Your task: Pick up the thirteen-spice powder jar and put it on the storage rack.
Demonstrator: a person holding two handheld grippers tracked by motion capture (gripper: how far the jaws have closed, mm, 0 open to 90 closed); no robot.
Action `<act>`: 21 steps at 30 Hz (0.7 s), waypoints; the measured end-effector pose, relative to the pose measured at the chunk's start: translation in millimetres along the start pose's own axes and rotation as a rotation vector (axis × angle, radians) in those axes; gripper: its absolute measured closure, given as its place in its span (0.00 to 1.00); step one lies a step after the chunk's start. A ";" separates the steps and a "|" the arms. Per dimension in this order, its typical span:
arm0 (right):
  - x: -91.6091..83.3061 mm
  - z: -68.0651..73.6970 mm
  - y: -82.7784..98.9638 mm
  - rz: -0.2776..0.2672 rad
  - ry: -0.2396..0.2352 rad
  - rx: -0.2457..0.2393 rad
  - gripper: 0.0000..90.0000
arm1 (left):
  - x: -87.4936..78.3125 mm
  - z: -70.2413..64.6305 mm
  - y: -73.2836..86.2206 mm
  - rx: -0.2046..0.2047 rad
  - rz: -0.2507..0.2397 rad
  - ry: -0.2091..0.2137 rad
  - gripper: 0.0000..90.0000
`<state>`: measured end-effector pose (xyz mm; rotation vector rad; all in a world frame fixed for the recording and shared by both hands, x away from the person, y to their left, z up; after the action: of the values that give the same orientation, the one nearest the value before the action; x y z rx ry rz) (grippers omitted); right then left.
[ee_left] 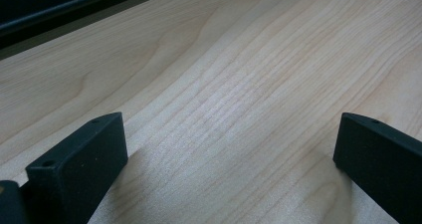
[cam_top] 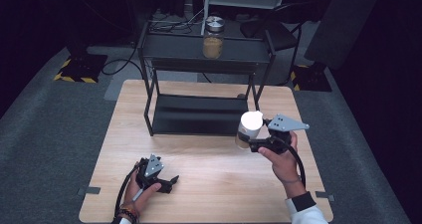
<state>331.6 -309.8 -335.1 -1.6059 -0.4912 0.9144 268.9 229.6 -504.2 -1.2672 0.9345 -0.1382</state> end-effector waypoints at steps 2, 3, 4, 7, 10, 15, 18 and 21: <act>-0.8 -3.9 -8.4 -0.014 0.016 0.008 0.25 | 0.0 0.0 0.0 0.000 0.000 0.000 0.00; -0.7 -6.2 -13.3 -0.017 0.022 0.010 0.25 | 0.0 0.0 0.0 0.000 0.000 0.000 0.00; -0.5 -7.7 -18.4 -0.019 0.029 0.010 0.25 | 0.0 0.0 0.0 0.000 0.000 0.000 0.00; 0.2 -11.8 -35.4 -0.030 0.046 -0.002 0.24 | 0.0 0.0 0.0 0.000 0.000 0.000 0.00; 0.4 -18.1 -51.6 -0.049 0.052 0.007 0.25 | 0.0 0.0 0.0 0.000 0.000 0.000 0.00; 2.4 -27.4 -74.9 -0.069 0.068 0.016 0.24 | 0.0 0.1 0.0 0.000 0.000 0.000 0.00; 4.6 -31.1 -88.7 -0.074 0.083 0.015 0.25 | 0.0 0.1 0.0 0.000 0.000 0.000 0.00; 7.3 -35.7 -102.8 -0.077 0.089 0.020 0.25 | 0.0 0.1 0.0 0.000 0.000 0.000 0.00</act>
<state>380.5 -301.5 -237.9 -1.5911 -0.4770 0.7850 269.0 229.6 -504.2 -1.2675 0.9347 -0.1382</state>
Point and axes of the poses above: each handheld gripper's, and its own axes: x roughly forward along the jaws, y roughly out of its underside, z roughly to its left, the point moved 3 cm from there along x, roughly forward along the jaws, and after that the axes turned 2 degrees about -z, right-handed, at the moved point
